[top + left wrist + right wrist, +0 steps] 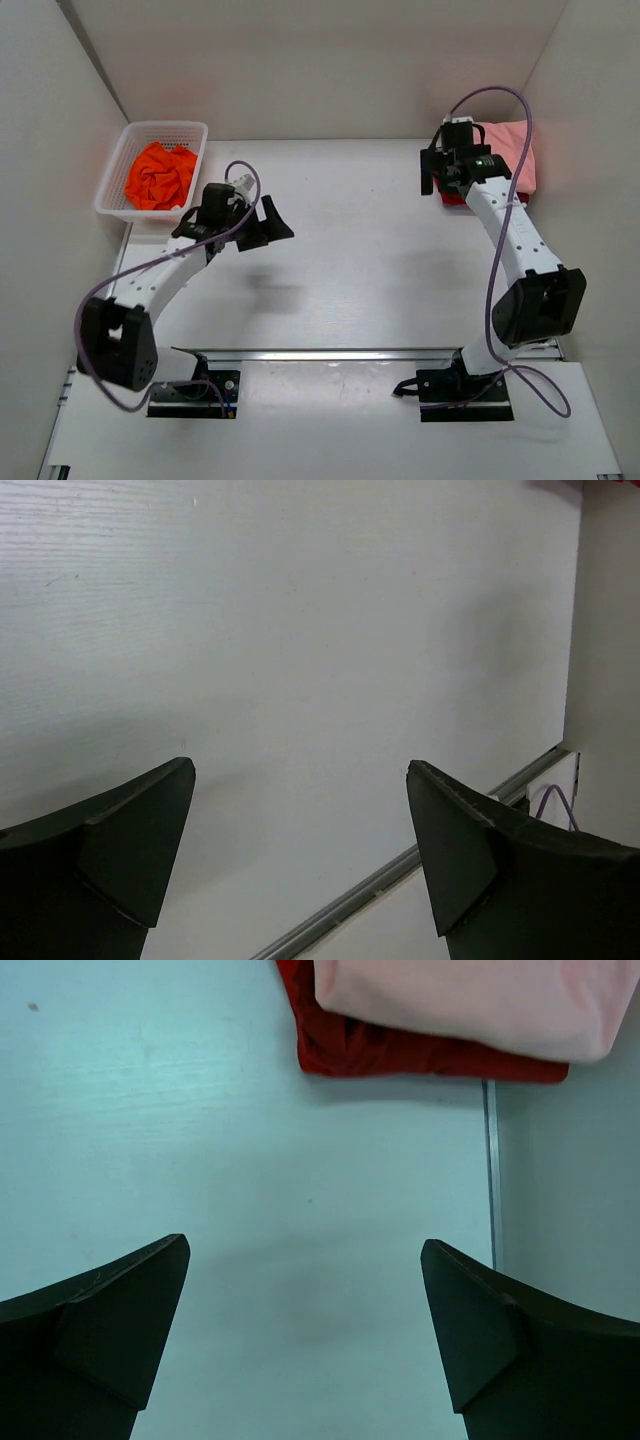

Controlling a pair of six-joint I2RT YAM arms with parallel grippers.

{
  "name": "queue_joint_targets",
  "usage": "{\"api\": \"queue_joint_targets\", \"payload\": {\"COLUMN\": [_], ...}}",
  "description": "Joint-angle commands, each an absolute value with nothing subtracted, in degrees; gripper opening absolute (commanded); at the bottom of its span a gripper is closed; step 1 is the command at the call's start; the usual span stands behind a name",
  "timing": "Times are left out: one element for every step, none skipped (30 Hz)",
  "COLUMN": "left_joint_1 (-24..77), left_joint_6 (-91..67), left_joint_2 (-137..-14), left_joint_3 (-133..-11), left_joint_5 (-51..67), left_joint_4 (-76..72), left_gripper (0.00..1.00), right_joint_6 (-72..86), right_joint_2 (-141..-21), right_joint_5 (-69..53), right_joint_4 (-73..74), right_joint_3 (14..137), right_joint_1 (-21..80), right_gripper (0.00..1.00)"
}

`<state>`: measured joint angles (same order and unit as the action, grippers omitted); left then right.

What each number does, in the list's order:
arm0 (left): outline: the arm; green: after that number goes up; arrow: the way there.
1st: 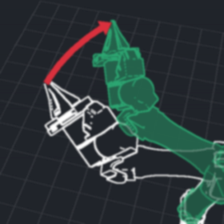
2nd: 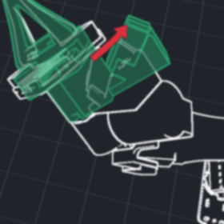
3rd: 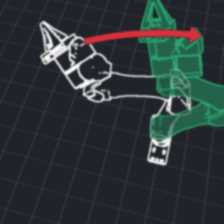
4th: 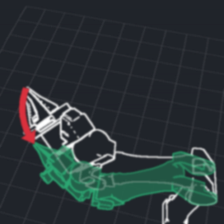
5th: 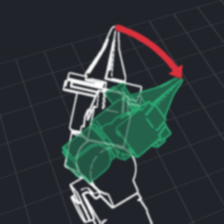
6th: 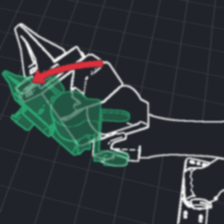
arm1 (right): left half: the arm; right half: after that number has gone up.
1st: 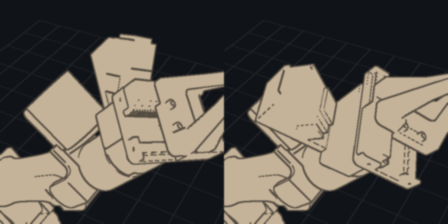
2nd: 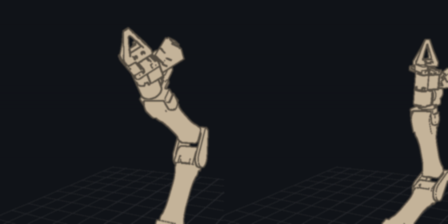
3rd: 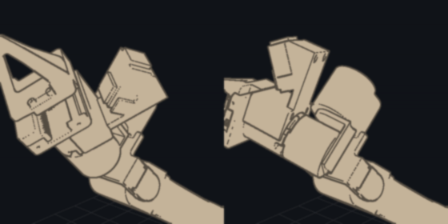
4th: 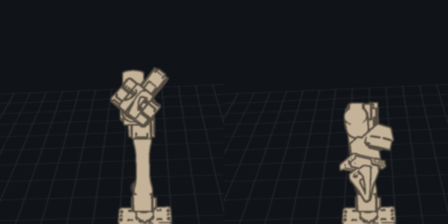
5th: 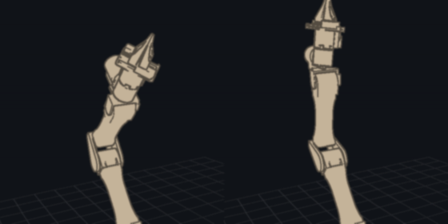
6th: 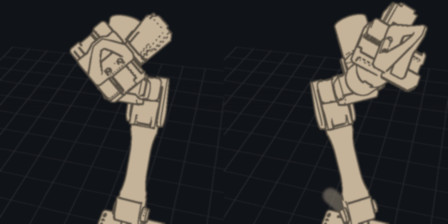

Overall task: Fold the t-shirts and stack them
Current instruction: Put the neatly folded tshirt into the corner of the board with the right arm

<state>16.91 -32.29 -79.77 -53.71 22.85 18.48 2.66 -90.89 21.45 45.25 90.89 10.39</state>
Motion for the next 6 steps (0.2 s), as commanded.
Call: {"api": "queue_joint_targets", "payload": {"left_joint_1": [15.82, 16.08, 16.61, 16.79, 16.96, 16.79], "left_joint_6": [-29.63, -27.97, -27.08, -24.63, -24.26, -23.82], "left_joint_2": [-71.03, -70.49, -70.84, -71.8, -72.59, -72.86], "left_joint_3": [-52.29, -52.64, -53.86, -55.97, -56.86, -57.47], "left_joint_5": [22.06, 21.71, 19.19, 16.55, 16.0, 14.6], "left_joint_4": [21.52, 23.27, 27.21, 29.25, 32.83, 34.26], "left_gripper": [0.98, 0.99, 0.99, 0.98, 0.98, 0.99], "right_joint_6": [6.24, 6.41, 6.24, 6.15, 6.24, 6.33], "right_joint_2": [-86.49, -85.61, -85.0, -84.12, -83.59, -83.15], "right_joint_5": [20.74, 20.92, 20.57, 20.22, 19.43, 19.25], "right_joint_4": [42.09, 43.06, 43.07, 43.59, 43.07, 43.07], "right_joint_3": [88.59, 88.77, 88.51, 88.24, 88.33, 87.9], "right_joint_1": [8.79, 8.01, 7.56, 7.3, 7.03, 7.03], "right_gripper": [0.99, 0.99, 0.99, 0.99, 0.99, 0.99]}}
